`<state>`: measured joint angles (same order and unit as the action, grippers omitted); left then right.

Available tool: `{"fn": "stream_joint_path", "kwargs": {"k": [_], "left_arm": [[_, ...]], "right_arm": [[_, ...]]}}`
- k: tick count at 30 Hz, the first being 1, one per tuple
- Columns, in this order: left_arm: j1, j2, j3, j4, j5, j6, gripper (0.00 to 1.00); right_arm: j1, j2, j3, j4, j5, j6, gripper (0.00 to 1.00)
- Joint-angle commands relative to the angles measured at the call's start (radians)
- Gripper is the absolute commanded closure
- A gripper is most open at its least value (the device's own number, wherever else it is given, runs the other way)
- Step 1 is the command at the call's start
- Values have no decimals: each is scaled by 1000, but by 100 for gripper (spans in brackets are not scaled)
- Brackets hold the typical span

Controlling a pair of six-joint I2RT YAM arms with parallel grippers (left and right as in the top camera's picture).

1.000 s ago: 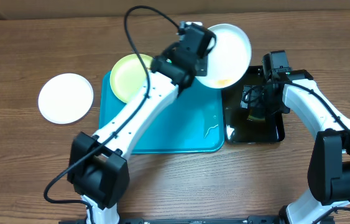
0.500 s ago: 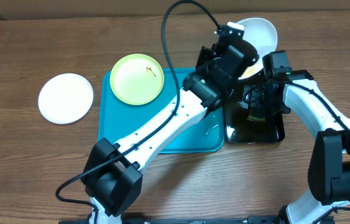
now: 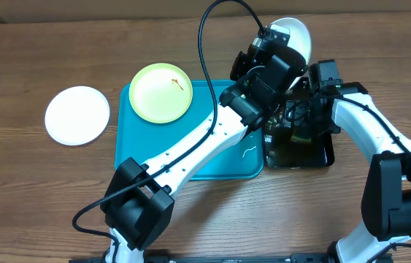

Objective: Clean dirty plates on tray and stack at the side
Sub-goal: 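Lift the white plate with left gripper and stack it on the left plate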

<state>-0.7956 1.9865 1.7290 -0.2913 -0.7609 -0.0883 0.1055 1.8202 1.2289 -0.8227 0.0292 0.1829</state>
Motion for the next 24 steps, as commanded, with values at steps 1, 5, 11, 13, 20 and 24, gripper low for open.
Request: {"fn": "stream_joint_path", "kwargs": {"k": [1,5,11,13,20,24], "left_arm": [[-4,14,22,9,-34,0,96],[6,14,22,8,-32,-18,96],[38,12,23,-79,112,-116,96],[72,12,24,-137,259,-188,96],[276,-3,24,-267,593,-359,96],[460,-28,25,-304,951,-393,96]], "right_arm": [[3,-19,-5,6,-4,0,0],[3,-19,-5,6,-4,0,0],[3,-19,-5,6,-4,0,0],[3,-19,-5,6,-4,0,0],[3,-19,-5,6,-4,0,0],[3,-19,-5,6,-4,0,0]]}}
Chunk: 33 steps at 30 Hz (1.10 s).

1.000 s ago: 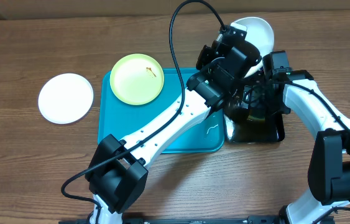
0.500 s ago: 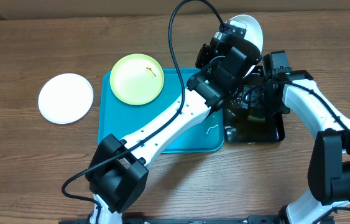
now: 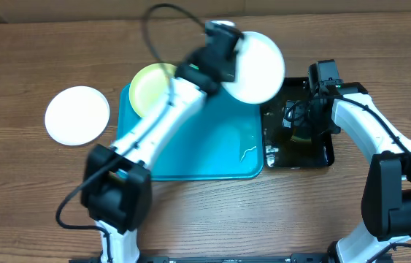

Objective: Clean dirty plates on tray and stack at the side
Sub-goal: 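Lift the white plate with left gripper and stack it on the left plate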

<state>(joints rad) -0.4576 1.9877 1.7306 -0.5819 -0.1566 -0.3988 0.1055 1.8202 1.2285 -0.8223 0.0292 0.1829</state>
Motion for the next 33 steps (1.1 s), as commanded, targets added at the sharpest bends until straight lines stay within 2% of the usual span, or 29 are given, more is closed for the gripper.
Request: {"fn": "stream_joint_path", "kwargs": {"k": [1,4,6,11,17,24,29,33], "left_arm": [[169,-33,23,-26,435,-97,96],[328,-34,23,-111,642,-119,96],[429,-34,23,-203,661,-117,96],[686,-34,23,-438,570,-50,96],[924,-34,21,-559,423,-23,96],[1054,-33,-11,-601,302,-10,96],[1059,-33,-56,-583,177,7,96],[1058,-33,-84,-560,165,10,96]], "right_arm": [[3,-19,-5,6,-4,0,0],[3,-19,-5,6,-4,0,0],[3,-19,-5,6,-4,0,0],[3,-19,-5,6,-4,0,0],[3,-19,-5,6,-4,0,0],[3,-19,-5,6,-4,0,0],[3,-19,-5,6,-4,0,0],[3,-19,-5,6,-4,0,0]]}}
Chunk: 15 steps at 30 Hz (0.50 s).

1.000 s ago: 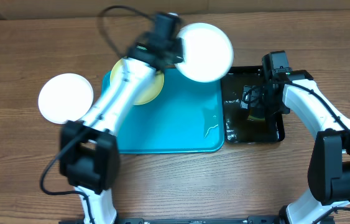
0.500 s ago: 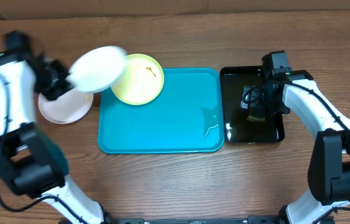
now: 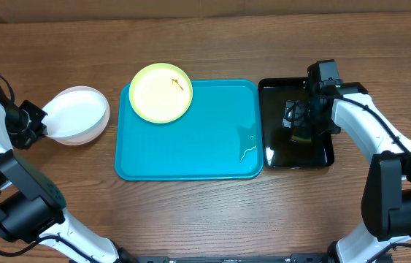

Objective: Clean dirty plates on tray and stack at the side
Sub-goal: 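Lift the white plate with left gripper and stack it on the left plate, then move left gripper to the yellow plate rim and grasp it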

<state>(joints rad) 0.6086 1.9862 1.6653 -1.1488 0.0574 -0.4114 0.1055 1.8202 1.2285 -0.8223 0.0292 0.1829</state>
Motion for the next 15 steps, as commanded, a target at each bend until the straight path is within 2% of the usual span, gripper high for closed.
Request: {"fn": "stream_joint_path", "kwargs": {"k": [1,4,6,8,9,10,11,15], "left_arm": [[-8,-32,-20,11,-47,23,96],[-8,-32,-20,24,-40,23,95],[-8,-32,-20,29,-32,23,90],[-8,-32,-20,34,-24,24,77],[-8,-32,-20,35,-11,24,54],[-8,-32,-20,34,9,28,37],[-8,-32,-20,31,38,39,26],[-8,-32,-17,20,240,137,21]], "right_arm": [[3,-19,-5,6,-4,0,0],[3,-19,-5,6,-4,0,0],[3,-19,-5,6,-4,0,0],[3,-19,-5,6,-4,0,0],[3,-19,-5,6,-5,0,0],[3,-19,-5,6,-4,0,0],[3,-19,-5,6,-5,0,0],[3,-19,-5,6,-4,0,0]]}}
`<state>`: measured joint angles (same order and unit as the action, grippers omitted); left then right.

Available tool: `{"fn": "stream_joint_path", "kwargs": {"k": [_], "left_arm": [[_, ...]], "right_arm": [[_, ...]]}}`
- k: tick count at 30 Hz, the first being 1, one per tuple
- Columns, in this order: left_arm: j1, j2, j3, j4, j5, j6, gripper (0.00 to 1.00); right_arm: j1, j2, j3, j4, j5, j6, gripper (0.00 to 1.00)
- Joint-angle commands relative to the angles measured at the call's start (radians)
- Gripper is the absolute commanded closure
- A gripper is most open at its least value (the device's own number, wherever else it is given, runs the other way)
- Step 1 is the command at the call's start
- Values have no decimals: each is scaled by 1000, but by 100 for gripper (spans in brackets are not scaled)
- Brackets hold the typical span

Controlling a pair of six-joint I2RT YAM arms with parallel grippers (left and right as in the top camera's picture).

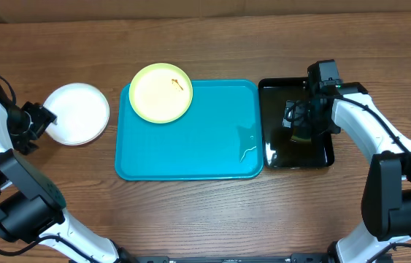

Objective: Clean dirty plates on tray and stack at the side
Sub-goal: 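Move left gripper to the yellow plate rim and grasp it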

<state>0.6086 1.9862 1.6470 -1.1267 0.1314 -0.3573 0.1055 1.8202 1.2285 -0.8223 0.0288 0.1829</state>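
Observation:
Two white plates (81,113) lie stacked flat on the table left of the teal tray (190,150). My left gripper (42,120) sits at the stack's left rim, its fingers spread apart. A yellow-green plate (161,93) with a small brown smear rests on the tray's far left corner. My right gripper (300,130) is down in the black basin (274,153), shut on a yellowish sponge (302,136) that is partly hidden beneath it.
A wet streak (247,152) marks the tray's right side. The black basin stands right against the tray's right edge. A cardboard edge runs along the far side of the table.
The white plate that my left gripper held tilted over the left plate now lies flat on it, and the gripper's fingers have spread at its rim. The right arm has not moved.
My left arm first reached across to the black basin, holding a white plate up beside the right gripper. Then it held that plate over the tray's far side. Then the plate hung tilted over the white plate at the left, where it now lies stacked.

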Motion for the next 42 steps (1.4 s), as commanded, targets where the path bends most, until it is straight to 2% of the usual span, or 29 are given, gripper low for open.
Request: {"fn": "stream_joint_path", "kwargs": {"k": [1,4,6,15,23,29,36,39,42], "left_arm": [[-9,-32,2,-2,214,95,22],[-26,-32,2,-7,340,140,24],[-55,-32,2,-18,343,150,28],[-296,-31,1,-2,77,108,28],[-463,-30,0,53,34,70,36],[-510,-29,-19,85,15,61,39],[-533,-29,-141,212,15,23,43],[-537,-29,-204,290,15,11,46],[-540,-29,-255,365,19,5,55]], "right_arm": [[3,-19,-5,6,-4,0,0],[3,-19,-5,6,-4,0,0],[3,-19,-5,6,-4,0,0],[3,-19,-5,6,-4,0,0],[3,-19,-5,6,-4,0,0],[3,-19,-5,6,-4,0,0],[3,-19,-5,6,-4,0,0],[3,-19,-5,6,-4,0,0],[3,-19,-5,6,-4,0,0]]}}
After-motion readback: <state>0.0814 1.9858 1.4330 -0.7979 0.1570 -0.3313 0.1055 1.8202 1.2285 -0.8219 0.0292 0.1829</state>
